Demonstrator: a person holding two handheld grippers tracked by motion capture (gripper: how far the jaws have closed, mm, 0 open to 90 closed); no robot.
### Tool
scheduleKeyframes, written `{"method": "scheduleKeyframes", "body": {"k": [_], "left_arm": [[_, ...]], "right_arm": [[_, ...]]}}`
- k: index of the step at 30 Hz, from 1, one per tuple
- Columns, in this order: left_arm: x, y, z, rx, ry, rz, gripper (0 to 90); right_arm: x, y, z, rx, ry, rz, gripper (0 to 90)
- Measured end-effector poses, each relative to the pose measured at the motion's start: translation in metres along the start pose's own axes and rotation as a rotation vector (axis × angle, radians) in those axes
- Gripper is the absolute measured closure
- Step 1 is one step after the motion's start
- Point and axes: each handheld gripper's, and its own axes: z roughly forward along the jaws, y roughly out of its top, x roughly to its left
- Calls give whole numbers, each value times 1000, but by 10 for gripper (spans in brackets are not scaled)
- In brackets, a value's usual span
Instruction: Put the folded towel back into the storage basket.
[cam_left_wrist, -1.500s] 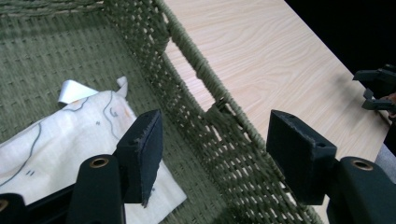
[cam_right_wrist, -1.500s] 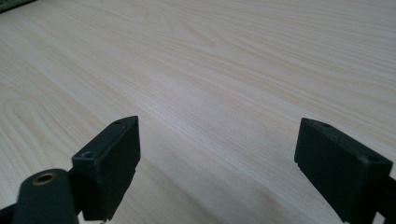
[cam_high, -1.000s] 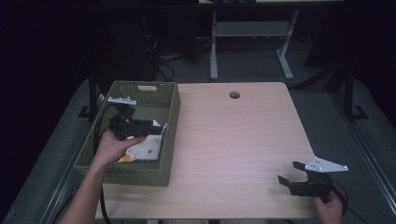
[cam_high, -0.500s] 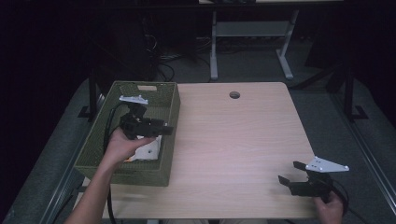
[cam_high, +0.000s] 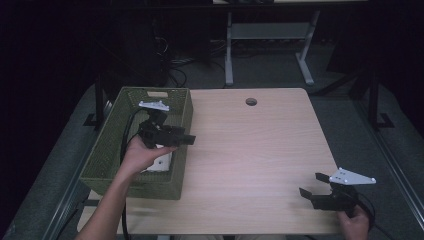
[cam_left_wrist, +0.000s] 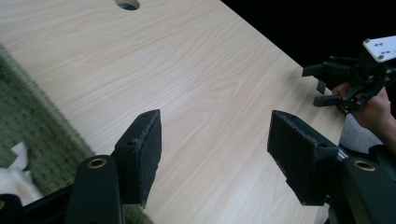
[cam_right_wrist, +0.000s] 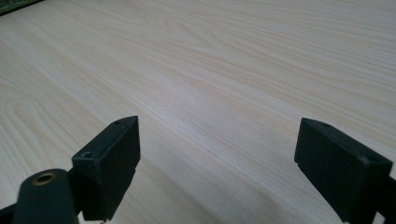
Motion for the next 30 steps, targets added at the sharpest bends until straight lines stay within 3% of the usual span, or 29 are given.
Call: {"method": "scheduleKeyframes", "body": {"k": [9, 30], "left_arm": [[-7, 5, 11, -17, -19, 9, 353], [-30, 9, 44, 5, -48, 48, 338]], "right_arm": [[0, 1, 1, -7, 4, 4, 137], [1, 0, -2, -6, 2, -1, 137]]}}
